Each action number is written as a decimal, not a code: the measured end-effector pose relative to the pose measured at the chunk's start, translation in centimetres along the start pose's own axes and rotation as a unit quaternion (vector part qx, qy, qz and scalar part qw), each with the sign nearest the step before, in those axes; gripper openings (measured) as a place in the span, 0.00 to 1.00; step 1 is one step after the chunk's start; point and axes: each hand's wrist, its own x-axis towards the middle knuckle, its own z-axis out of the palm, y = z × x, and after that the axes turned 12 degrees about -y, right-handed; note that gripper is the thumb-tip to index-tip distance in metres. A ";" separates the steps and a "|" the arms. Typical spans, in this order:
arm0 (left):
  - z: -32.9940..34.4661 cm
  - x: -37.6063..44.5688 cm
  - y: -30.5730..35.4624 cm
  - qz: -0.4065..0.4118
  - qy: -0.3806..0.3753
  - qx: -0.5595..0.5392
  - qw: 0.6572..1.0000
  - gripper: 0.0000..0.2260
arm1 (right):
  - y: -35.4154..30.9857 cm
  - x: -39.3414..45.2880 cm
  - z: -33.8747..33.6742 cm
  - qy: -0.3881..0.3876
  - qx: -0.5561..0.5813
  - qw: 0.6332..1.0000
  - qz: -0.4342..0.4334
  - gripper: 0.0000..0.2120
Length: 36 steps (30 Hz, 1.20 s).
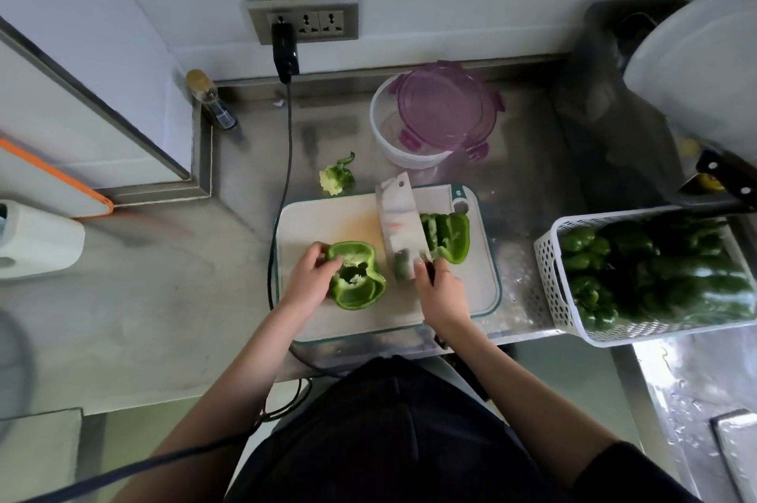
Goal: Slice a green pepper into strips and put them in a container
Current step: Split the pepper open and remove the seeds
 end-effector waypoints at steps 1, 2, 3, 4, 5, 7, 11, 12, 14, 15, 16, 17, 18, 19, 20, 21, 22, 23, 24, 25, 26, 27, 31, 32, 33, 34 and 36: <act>-0.1 -0.1 0.0 -0.008 0.008 -0.030 0.999 0.05 | -0.3 0.2 0.0 -0.006 0.002 1.000 -0.002 0.12; -0.1 -0.2 0.1 -0.015 0.012 -0.070 0.997 0.05 | -0.5 0.4 0.0 -0.012 0.001 1.000 -0.004 0.11; -0.1 -0.3 0.1 -0.022 0.015 -0.114 0.993 0.05 | -0.7 0.6 0.0 -0.021 -0.006 1.000 0.000 0.11; -0.1 -0.3 0.0 -0.027 0.015 -0.157 0.987 0.05 | -0.8 0.8 -0.1 -0.029 -0.022 0.999 0.004 0.11; -0.1 -0.3 -0.2 -0.029 0.015 -0.189 0.981 0.06 | -0.9 0.9 -0.1 -0.035 -0.045 0.998 0.012 0.12; -0.1 -0.5 -0.5 -0.029 0.011 -0.220 0.975 0.07 | -1.1 1.0 0.0 -0.044 -0.099 0.994 0.024 0.17; 0.4 -0.8 -0.8 -0.014 -0.016 -0.250 0.968 0.12 | -1.7 0.6 -0.3 -0.056 -0.218 0.973 0.061 0.24; 0.6 -0.8 -0.8 -0.012 -0.022 -0.255 0.967 0.15 | -1.8 0.3 -0.7 -0.057 -0.238 0.967 0.063 0.24; 0.8 -0.8 -0.8 -0.010 -0.028 -0.260 0.965 0.20 | -2.3 -0.7 -1.6 -0.027 -0.273 0.961 0.035 0.18; 0.8 -0.8 -0.8 -0.008 -0.029 -0.257 0.966 0.22 | -2.8 -1.3 -2.0 0.006 -0.275 0.961 -0.003 0.13; 0.8 -0.8 -0.8 -0.005 -0.030 -0.253 0.967 0.24 | -3.4 -1.7 -2.3 0.036 -0.265 0.962 -0.064 0.10; 0.8 -0.8 -0.8 -0.001 -0.031 -0.247 0.968 0.25 | -4.1 -1.8 -2.5 0.039 -0.245 0.958 -0.143 0.08; 0.9 -0.9 -0.7 0.003 -0.033 -0.241 0.970 0.26 | -4.7 -1.7 -2.6 0.007 -0.234 0.947 -0.222 0.08; 0.9 -1.0 -0.5 0.006 -0.035 -0.236 0.971 0.26 | -5.3 -1.3 -2.5 -0.046 -0.246 0.925 -0.286 0.11; 0.9 -1.1 -0.4 0.010 -0.041 -0.232 0.972 0.26 | -5.9 -0.8 -2.4 -0.102 -0.282 0.897 -0.324 0.16; 1.0 -1.1 -0.4 0.015 -0.049 -0.229 0.972 0.26 | -6.3 -0.2 -2.2 -0.144 -0.335 0.868 -0.338 0.21; 1.0 -1.2 -0.3 0.018 -0.059 -0.224 0.973 0.26 | -6.6 0.4 -2.1 -0.164 -0.390 0.840 -0.341 0.25; 0.9 -1.3 -0.2 0.020 -0.068 -0.220 0.973 0.25 | -6.9 0.9 -2.0 -0.170 -0.441 0.814 -0.339 0.26; 0.8 -1.3 -0.1 0.018 -0.075 -0.220 0.972 0.25 | -7.2 1.1 -1.9 -0.169 -0.487 0.787 -0.339 0.25; 0.6 -1.2 -0.1 0.013 -0.079 -0.227 0.971 0.25 | -7.3 1.3 -1.9 -0.162 -0.524 0.762 -0.344 0.23; 0.5 -1.2 0.1 0.006 -0.084 -0.239 0.967 0.24 | -7.3 1.5 -1.8 -0.152 -0.551 0.742 -0.351 0.22; 0.4 -1.1 0.2 -0.002 -0.085 -0.252 0.964 0.23 | -7.3 1.6 -1.7 -0.151 -0.564 0.733 -0.348 0.22; 0.4 -1.0 0.9 -0.020 -0.082 -0.295 0.952 0.19 | -7.0 2.3 -2.0 -0.159 -0.512 0.757 -0.373 0.17; 0.3 -1.0 1.0 -0.022 -0.079 -0.302 0.950 0.18 | -6.5 2.6 -2.0 -0.129 -0.491 0.754 -0.418 0.15; 0.3 -1.0 1.1 -0.026 -0.074 -0.310 0.948 0.17 | -5.9 2.9 -1.9 -0.093 -0.460 0.755 -0.458 0.13; 0.2 -0.9 1.2 -0.030 -0.067 -0.319 0.945 0.15 | -5.1 3.4 -1.8 -0.067 -0.422 0.761 -0.487 0.13; 0.0 -0.9 1.3 -0.039 -0.053 -0.332 0.941 0.12 | -4.3 3.3 -1.5 -0.046 -0.355 0.783 -0.508 0.14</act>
